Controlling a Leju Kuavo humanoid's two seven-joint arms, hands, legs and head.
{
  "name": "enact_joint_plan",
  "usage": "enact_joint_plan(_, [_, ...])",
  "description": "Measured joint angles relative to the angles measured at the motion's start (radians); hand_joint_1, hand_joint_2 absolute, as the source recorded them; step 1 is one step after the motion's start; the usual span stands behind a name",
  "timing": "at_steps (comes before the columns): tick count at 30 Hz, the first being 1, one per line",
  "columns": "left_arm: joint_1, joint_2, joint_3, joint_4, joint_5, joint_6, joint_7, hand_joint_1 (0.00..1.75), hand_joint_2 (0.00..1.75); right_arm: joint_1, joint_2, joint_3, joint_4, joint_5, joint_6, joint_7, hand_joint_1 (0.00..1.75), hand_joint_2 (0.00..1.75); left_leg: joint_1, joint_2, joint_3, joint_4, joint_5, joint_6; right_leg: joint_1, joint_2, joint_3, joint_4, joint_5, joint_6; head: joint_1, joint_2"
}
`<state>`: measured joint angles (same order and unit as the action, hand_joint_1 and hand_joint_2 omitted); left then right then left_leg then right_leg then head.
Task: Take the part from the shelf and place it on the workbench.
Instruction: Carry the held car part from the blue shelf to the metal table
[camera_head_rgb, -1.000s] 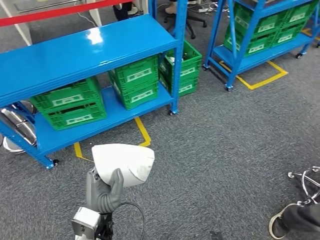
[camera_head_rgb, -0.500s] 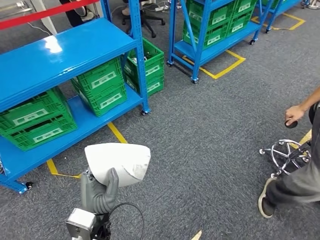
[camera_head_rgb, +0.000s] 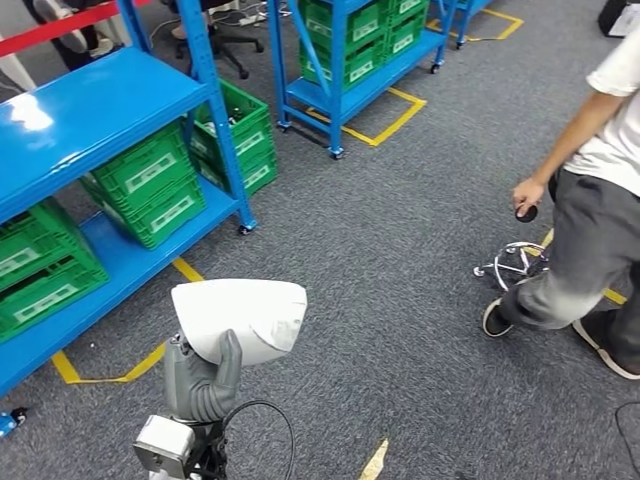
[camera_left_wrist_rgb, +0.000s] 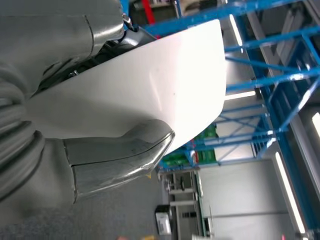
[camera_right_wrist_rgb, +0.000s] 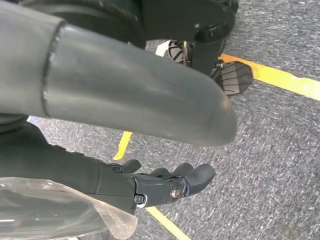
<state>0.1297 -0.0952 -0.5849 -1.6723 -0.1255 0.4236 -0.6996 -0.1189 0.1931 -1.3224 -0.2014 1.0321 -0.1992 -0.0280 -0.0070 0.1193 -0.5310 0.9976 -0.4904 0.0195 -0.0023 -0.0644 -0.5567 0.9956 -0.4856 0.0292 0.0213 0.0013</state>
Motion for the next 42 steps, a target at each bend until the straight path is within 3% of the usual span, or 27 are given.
enact_joint_plan(1, [-0.002,0.0,-0.002,0.0,0.005,-0.002,0.0,1.75,1.75,0.002,-0.002,-0.002,0.0,-0.001,0.006,0.001,0.0,0.0,0.0,0.008,0.001,0.001,-0.001,-0.004,0.0,0.011,-0.003,0.0,0.002,-0.007,0.0,0.0])
enact_joint_plan(3, [-0.005,0.0,-0.006,-0.003,0.024,-0.011,0.0,1.75,1.75,0.006,-0.006,-0.006,0.0,-0.007,0.015,-0.006,0.0,0.0,0.005,-0.018,-0.005,0.024,-0.024,-0.016,-0.003,0.033,-0.006,-0.001,0.008,-0.018,-0.002,0.0])
enact_joint_plan(6, [-0.004,0.005,-0.008,-0.007,0.037,-0.012,-0.001,1.75,1.75,0.003,-0.007,-0.013,-0.001,-0.002,0.024,-0.023,0.0,0.0,0.011,-0.094,-0.073,0.19,-0.121,-0.025,-0.006,0.068,-0.012,-0.002,0.014,-0.033,-0.006,0.0])
enact_joint_plan(8, [0.003,0.007,-0.006,-0.009,0.034,-0.006,-0.001,1.75,1.75,0.002,-0.006,-0.013,-0.001,0.018,0.028,-0.009,0.0,0.0,0.011,-0.106,-0.113,0.282,-0.148,-0.024,-0.005,0.098,-0.015,0.0,0.016,-0.036,-0.006,0.0])
enact_joint_plan(9, [0.008,0.008,-0.004,-0.013,0.033,-0.006,-0.001,1.75,1.75,0.003,-0.004,-0.013,-0.001,0.028,0.029,0.002,0.0,0.0,0.011,-0.108,-0.111,0.277,-0.132,-0.022,-0.005,0.113,-0.015,0.001,0.017,-0.036,-0.005,0.0])
enact_joint_plan(10, [0.012,0.009,-0.001,-0.017,0.035,-0.007,-0.001,1.75,1.75,0.005,-0.003,-0.012,-0.001,0.034,0.03,0.008,0.0,0.0,0.011,-0.113,-0.092,0.235,-0.099,-0.019,-0.005,0.128,-0.015,0.003,0.017,-0.036,-0.005,0.0])
enact_joint_plan(12, [0.02,0.009,0.004,-0.028,0.044,-0.012,-0.001,1.75,1.75,0.006,0.0,-0.01,-0.001,0.039,0.033,0.003,0.0,0.0,0.014,-0.154,-0.036,0.107,-0.031,-0.012,-0.004,0.156,-0.018,0.01,0.017,-0.033,-0.005,0.0])
enact_joint_plan(14, [0.027,0.008,0.01,-0.036,0.048,-0.015,-0.001,1.75,1.75,0.003,0.003,-0.006,-0.001,0.039,0.035,-0.021,0.0,0.0,0.016,-0.194,-0.006,0.028,-0.01,-0.008,-0.006,0.181,-0.03,0.015,0.021,-0.023,-0.005,0.0])
enact_joint_plan(15, [0.029,0.007,0.013,-0.039,0.041,-0.014,-0.001,1.75,1.75,0.003,0.004,-0.005,-0.001,0.038,0.035,-0.033,0.0,0.0,0.015,-0.199,-0.005,0.021,-0.013,-0.008,-0.009,0.191,-0.036,0.016,0.024,-0.016,-0.005,0.0])
enact_joint_plan(16, [0.031,0.006,0.014,-0.041,0.03,-0.013,-0.001,1.75,1.75,0.004,0.004,-0.004,-0.001,0.037,0.035,-0.042,0.0,0.0,0.015,-0.19,-0.004,0.016,-0.012,-0.005,-0.011,0.201,-0.043,0.014,0.027,-0.008,-0.005,0.0])
enact_joint_plan(17, [0.031,0.005,0.016,-0.042,0.018,-0.012,-0.001,1.75,1.75,0.006,0.004,-0.004,-0.001,0.036,0.034,-0.046,0.0,0.0,0.015,-0.179,-0.003,0.012,-0.008,-0.001,-0.011,0.194,-0.048,0.015,0.027,-0.002,-0.005,0.0])
enact_joint_plan(19, [0.032,0.002,0.017,-0.043,0.002,-0.012,-0.001,1.75,1.75,0.008,0.004,-0.003,-0.001,0.033,0.033,-0.042,0.0,0.0,0.019,-0.153,-0.001,0.003,-0.002,0.01,-0.008,0.147,-0.072,0.054,0.001,0.008,0.003,0.0])
enact_joint_plan(20, [0.033,0.0,0.019,-0.043,0.0,-0.012,-0.002,1.75,1.75,0.006,0.003,-0.003,-0.001,0.031,0.033,-0.04,0.0,0.0,0.019,-0.137,-0.002,0.001,-0.001,0.013,-0.008,0.112,-0.096,0.107,-0.029,0.012,0.006,0.0])
enact_joint_plan(22, [0.036,-0.002,0.025,-0.043,-0.003,-0.01,-0.002,1.75,1.75,0.003,0.004,-0.003,-0.001,0.03,0.036,-0.038,0.0,0.0,0.017,-0.105,-0.004,0.001,-0.002,0.016,-0.01,0.078,-0.157,0.238,-0.092,0.019,0.01,0.0])
enact_joint_plan(23, [0.038,-0.002,0.027,-0.043,-0.005,-0.01,-0.002,1.75,1.75,0.004,0.004,-0.002,-0.001,0.03,0.037,-0.036,0.0,0.0,0.017,-0.088,-0.004,0.002,-0.002,0.016,-0.012,0.072,-0.175,0.282,-0.106,0.022,0.01,0.0])
enact_joint_plan(24, [0.039,-0.003,0.029,-0.043,-0.01,-0.01,-0.002,1.75,1.75,0.005,0.004,-0.002,-0.001,0.03,0.039,-0.032,0.0,0.0,0.017,-0.073,-0.004,0.002,-0.003,0.015,-0.013,0.068,-0.176,0.291,-0.101,0.024,0.01,0.0])
enact_joint_plan(26, [0.04,-0.003,0.031,-0.042,-0.029,-0.012,0.0,1.75,1.75,0.008,0.006,-0.001,-0.001,0.03,0.042,-0.021,0.0,0.0,0.017,-0.046,-0.001,0.002,-0.005,0.012,-0.016,0.048,-0.114,0.191,-0.046,0.025,0.01,0.0])
enact_joint_plan(28, [0.041,-0.003,0.033,-0.042,-0.046,-0.012,0.003,1.75,1.75,0.007,0.008,0.0,-0.001,0.03,0.046,-0.012,0.0,0.0,0.012,-0.025,0.003,0.004,-0.01,0.003,-0.012,-0.001,-0.037,0.056,-0.005,0.019,0.01,0.0])
enact_joint_plan(30, [0.044,-0.004,0.035,-0.042,-0.05,-0.012,0.006,1.75,1.75,0.003,0.014,0.002,-0.001,0.03,0.049,-0.009,0.0,0.0,0.007,-0.006,0.005,0.007,-0.014,-0.006,-0.005,-0.022,-0.012,0.011,-0.003,0.006,0.009,0.0])
enact_joint_plan(32, [0.045,-0.005,0.038,-0.042,-0.047,-0.014,0.009,1.75,1.75,0.005,0.02,0.003,-0.001,0.028,0.053,-0.018,0.0,0.0,0.006,0.014,0.009,0.006,-0.017,-0.016,-0.003,0.003,-0.015,0.011,0.0,-0.007,0.009,0.0])
enact_joint_plan(33, [0.045,-0.006,0.04,-0.042,-0.046,-0.014,0.01,1.75,1.75,0.007,0.024,0.003,-0.001,0.027,0.055,-0.026,0.0,0.0,0.009,0.008,0.011,0.009,-0.023,-0.022,-0.004,0.014,-0.016,0.01,0.001,-0.013,0.009,0.0])
enact_joint_plan(35, [0.046,-0.007,0.044,-0.042,-0.05,-0.013,0.01,1.75,1.75,0.008,0.029,0.003,-0.001,0.027,0.061,-0.04,0.0,0.0,0.014,-0.045,-0.007,0.064,-0.066,-0.032,-0.008,0.039,-0.014,0.007,0.007,-0.024,0.004,0.0])
enact_joint_plan(37, [0.05,-0.007,0.048,-0.041,-0.051,-0.013,0.01,1.75,1.75,0.006,0.031,0.004,-0.001,0.026,0.063,-0.043,0.0,0.0,0.016,-0.1,-0.064,0.196,-0.132,-0.032,-0.009,0.067,-0.016,0.007,0.009,-0.029,-0.002,0.0])
enact_joint_plan(38, [0.054,-0.007,0.051,-0.04,-0.05,-0.013,0.01,1.75,1.75,0.005,0.031,0.005,-0.001,0.026,0.063,-0.043,0.0,0.0,0.015,-0.107,-0.095,0.259,-0.153,-0.031,-0.008,0.083,-0.016,0.007,0.01,-0.03,-0.003,0.0])
enact_joint_plan(39, [0.057,-0.007,0.055,-0.039,-0.049,-0.013,0.01,1.75,1.75,0.006,0.032,0.005,-0.001,0.025,0.062,-0.042,0.0,0.0,0.014,-0.109,-0.115,0.296,-0.155,-0.028,-0.006,0.099,-0.016,0.008,0.01,-0.03,-0.003,0.0])
enact_joint_plan(40, [0.06,-0.007,0.059,-0.039,-0.048,-0.013,0.01,1.75,1.75,0.006,0.032,0.005,-0.001,0.024,0.062,-0.041,0.0,0.0,0.013,-0.111,-0.118,0.293,-0.136,-0.024,-0.005,0.115,-0.015,0.009,0.01,-0.03,-0.003,0.0])
enact_joint_plan(42, [0.064,-0.008,0.064,-0.038,-0.048,-0.013,0.01,1.75,1.75,0.007,0.032,0.005,-0.001,0.026,0.062,-0.041,0.0,0.0,0.013,-0.132,-0.082,0.188,-0.057,-0.014,-0.004,0.146,-0.013,0.01,0.01,-0.03,-0.003,0.0])
